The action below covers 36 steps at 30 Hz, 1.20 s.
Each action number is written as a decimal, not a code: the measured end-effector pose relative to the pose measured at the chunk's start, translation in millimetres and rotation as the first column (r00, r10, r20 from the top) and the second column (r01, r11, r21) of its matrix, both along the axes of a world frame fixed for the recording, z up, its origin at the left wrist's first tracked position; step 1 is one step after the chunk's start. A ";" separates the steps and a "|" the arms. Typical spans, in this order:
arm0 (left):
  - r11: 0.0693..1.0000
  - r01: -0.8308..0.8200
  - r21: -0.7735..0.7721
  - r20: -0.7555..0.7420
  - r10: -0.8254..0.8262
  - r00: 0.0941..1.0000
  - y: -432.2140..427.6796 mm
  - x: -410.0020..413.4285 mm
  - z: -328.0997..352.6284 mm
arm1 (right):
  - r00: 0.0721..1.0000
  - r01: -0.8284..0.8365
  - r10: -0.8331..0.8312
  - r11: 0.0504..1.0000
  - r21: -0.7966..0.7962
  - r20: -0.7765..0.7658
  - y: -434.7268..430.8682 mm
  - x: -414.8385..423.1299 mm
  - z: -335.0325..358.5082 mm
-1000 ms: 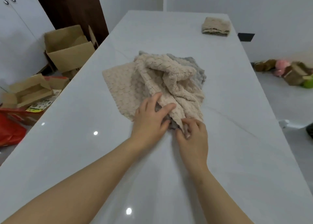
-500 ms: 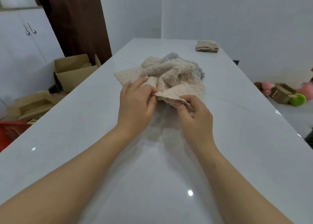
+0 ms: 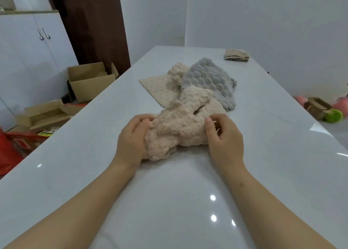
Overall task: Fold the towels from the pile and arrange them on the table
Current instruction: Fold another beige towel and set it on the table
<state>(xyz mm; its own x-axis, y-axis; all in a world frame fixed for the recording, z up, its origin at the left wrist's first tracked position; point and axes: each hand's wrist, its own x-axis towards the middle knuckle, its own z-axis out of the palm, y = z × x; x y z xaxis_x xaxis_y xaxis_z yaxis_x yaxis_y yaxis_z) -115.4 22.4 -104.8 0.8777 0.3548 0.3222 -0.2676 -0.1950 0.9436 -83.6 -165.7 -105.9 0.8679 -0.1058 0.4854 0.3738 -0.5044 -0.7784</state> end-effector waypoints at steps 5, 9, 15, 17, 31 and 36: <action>0.931 -0.129 0.340 -0.095 0.171 0.981 -1.3 20.4 -7.0 | 0.982 -0.013 -0.057 0.930 -0.367 -0.179 3.8 16.5 -6.1; 0.614 0.096 0.784 -0.182 0.079 0.980 -1.2 27.6 -9.9 | 0.977 -0.088 0.009 0.929 -0.359 -0.214 1.6 13.2 -3.8; 0.163 0.263 0.951 -0.279 0.087 0.956 19.4 10.1 11.6 | 0.980 -0.122 0.016 0.833 -0.539 -0.197 -1.0 5.1 2.5; 0.184 0.276 0.943 -0.305 0.154 0.940 29.6 0.9 22.7 | 0.980 -0.118 0.022 0.861 -0.494 -0.196 -1.4 3.9 4.2; 0.179 0.291 0.940 -0.309 0.084 0.947 25.1 12.1 8.6 | 0.987 -0.076 -0.065 0.614 -0.786 -0.146 4.0 3.8 -2.8; 0.220 0.185 0.958 -0.236 0.234 0.943 39.6 3.3 21.0 | 0.974 -0.182 0.013 0.646 -0.741 -0.228 -11.0 19.8 0.9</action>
<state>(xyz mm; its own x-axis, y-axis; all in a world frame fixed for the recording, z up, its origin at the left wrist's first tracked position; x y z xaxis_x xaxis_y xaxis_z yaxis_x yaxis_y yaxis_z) -112.0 62.0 -83.8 0.9823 -0.0216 0.1859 -0.0279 -0.9991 0.0317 -63.8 -176.7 -105.0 0.9310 0.3133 0.1872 0.3487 -0.9150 -0.2028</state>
